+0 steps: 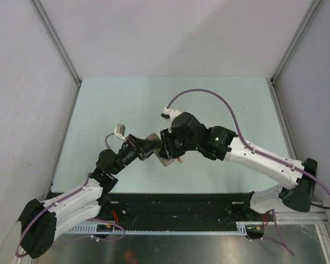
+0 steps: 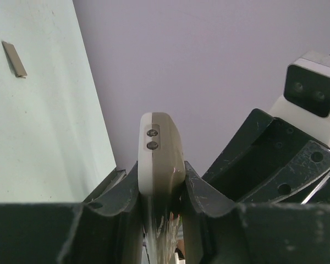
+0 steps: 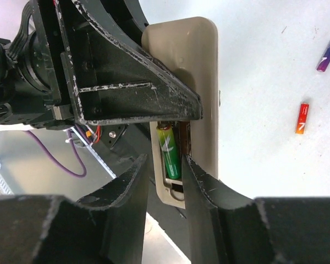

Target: Load the batteries into the remote control

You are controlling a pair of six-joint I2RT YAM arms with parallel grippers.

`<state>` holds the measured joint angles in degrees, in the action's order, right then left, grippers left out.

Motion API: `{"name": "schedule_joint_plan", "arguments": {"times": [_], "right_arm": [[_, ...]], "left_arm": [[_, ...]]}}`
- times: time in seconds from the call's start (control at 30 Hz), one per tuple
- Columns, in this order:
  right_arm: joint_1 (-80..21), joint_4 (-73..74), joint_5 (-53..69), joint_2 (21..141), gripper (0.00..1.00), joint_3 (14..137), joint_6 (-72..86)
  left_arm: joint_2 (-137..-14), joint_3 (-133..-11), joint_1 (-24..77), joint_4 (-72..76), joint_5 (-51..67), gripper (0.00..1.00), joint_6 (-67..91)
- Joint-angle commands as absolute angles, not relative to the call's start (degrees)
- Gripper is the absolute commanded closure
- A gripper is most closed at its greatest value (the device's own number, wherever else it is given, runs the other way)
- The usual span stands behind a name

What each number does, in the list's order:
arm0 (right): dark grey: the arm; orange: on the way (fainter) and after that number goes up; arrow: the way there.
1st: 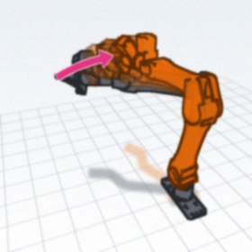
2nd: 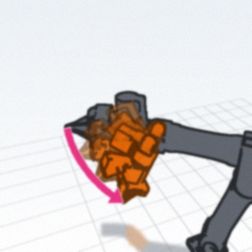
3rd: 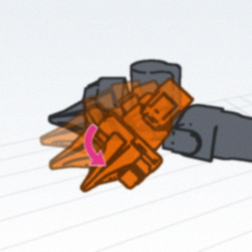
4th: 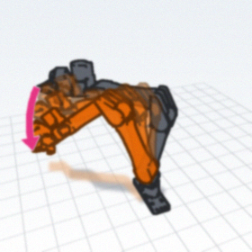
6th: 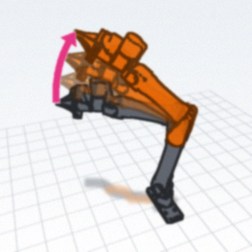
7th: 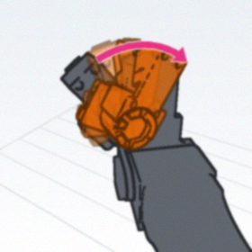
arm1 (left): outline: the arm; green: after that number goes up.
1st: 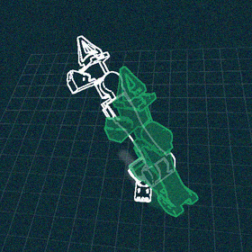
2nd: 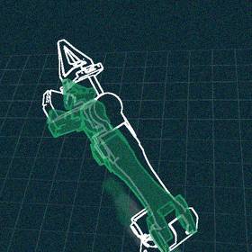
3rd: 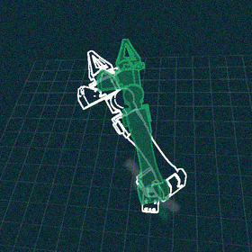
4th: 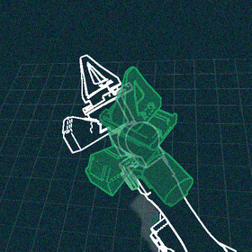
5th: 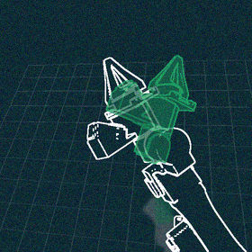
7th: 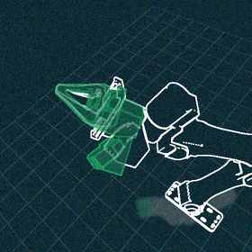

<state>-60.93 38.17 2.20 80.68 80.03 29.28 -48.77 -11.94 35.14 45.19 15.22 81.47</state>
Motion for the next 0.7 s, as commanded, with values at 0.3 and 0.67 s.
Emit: {"name": "schedule_joint_plan", "arguments": {"times": [0.3,0.67], "right_arm": [[-59.2,44.5,-3.5,77.5,0.64,80.4,28.3],[-60.6,41.9,-9.4,73.5,0.59,80.9,28.9]], "left_arm": [[-46.4,-13.3,35.3,53.7,17.6,1.00,82.2],[-46.4,-12.4,35.3,53.7,17.7,1.00,81.4]]}}
